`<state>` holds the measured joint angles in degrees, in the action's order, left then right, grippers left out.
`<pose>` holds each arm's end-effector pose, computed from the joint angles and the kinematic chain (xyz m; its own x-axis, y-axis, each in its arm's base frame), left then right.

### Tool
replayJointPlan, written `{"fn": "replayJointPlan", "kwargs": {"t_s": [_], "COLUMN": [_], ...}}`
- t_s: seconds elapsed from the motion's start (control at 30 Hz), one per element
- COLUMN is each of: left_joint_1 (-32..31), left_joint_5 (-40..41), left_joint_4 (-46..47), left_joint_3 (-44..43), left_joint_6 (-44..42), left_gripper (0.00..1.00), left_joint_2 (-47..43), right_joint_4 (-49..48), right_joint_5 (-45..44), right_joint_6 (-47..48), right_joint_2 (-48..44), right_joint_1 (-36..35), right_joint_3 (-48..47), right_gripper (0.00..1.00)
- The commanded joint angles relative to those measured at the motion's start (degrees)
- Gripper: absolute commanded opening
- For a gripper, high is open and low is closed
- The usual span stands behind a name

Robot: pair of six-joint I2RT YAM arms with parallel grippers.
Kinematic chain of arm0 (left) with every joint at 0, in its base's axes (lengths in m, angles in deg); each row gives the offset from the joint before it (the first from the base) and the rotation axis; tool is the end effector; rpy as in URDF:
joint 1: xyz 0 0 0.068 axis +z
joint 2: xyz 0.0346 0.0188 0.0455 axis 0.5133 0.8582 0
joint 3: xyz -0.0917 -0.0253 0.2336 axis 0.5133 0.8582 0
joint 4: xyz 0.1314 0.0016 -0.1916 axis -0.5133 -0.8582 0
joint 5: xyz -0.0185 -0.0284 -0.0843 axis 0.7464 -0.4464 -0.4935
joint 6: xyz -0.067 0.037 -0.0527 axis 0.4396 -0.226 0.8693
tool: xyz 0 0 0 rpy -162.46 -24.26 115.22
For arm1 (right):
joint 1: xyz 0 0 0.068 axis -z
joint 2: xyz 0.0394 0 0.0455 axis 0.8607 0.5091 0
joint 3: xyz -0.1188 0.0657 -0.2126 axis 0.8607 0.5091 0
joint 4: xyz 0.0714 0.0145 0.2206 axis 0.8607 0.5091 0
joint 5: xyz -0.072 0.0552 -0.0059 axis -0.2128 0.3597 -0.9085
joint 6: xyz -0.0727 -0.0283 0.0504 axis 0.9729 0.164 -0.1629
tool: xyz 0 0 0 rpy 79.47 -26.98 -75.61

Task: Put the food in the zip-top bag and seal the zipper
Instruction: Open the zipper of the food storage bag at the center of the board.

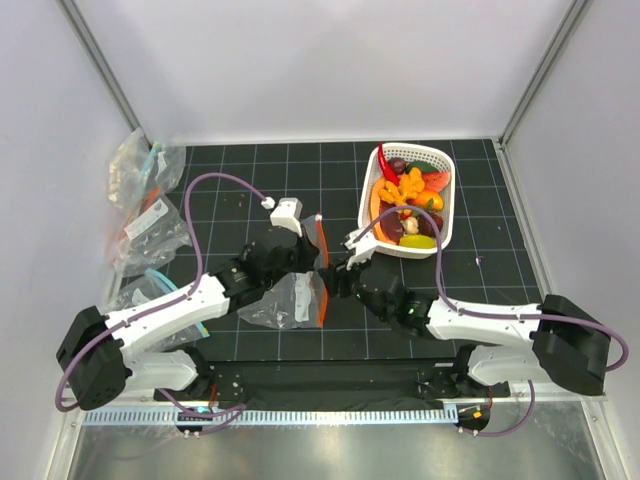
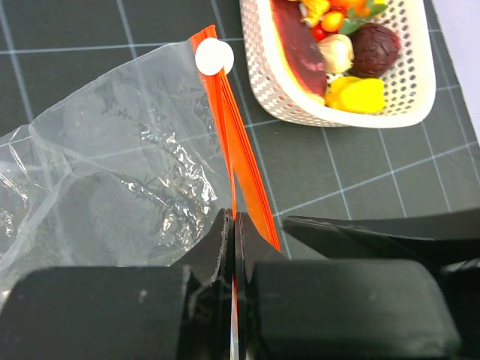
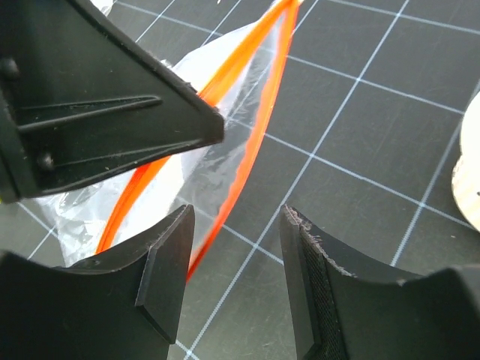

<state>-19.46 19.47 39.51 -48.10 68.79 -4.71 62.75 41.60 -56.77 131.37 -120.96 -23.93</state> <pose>0.2061 -0.2088 0.2439 -0.5770 -0.2276 -0.7844 0.2604 0.8590 -0.4408 0.1675 0.2341 0.2146 -0.2923 0.0179 -0.9562 -0.5338 0.8265 0.1787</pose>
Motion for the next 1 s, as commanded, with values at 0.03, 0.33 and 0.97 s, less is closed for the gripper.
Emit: {"fn": "replayJointPlan", "kwargs": {"t_s": [0.03, 0.33, 0.97], "left_joint_1": [-0.63, -1.77, -16.71], "left_joint_5": [-2.7, -1.31, 28.84], "left_joint_4": [3.98, 3.2, -18.67], "left_joint_3": [-0.17, -1.22, -19.41], "left_joint_6": [-2.18, -4.2, -7.72], "left_gripper": [0.0, 0.0, 0.17], "left_joint_2": [-0.85, -1.56, 15.13], "right_joint_4": [-1.26, 3.84, 3.4], "right_joint_5": [3.04, -5.39, -7.69], "right_joint_6": [-1.44, -4.6, -2.85], "right_joint_2": [2.31, 4.96, -2.7], "right_joint_1": [0.39, 1.0, 0.83], "right_joint_3": [-3.47, -5.93, -2.5], "right_gripper": [0.56, 0.21, 0.01]}}
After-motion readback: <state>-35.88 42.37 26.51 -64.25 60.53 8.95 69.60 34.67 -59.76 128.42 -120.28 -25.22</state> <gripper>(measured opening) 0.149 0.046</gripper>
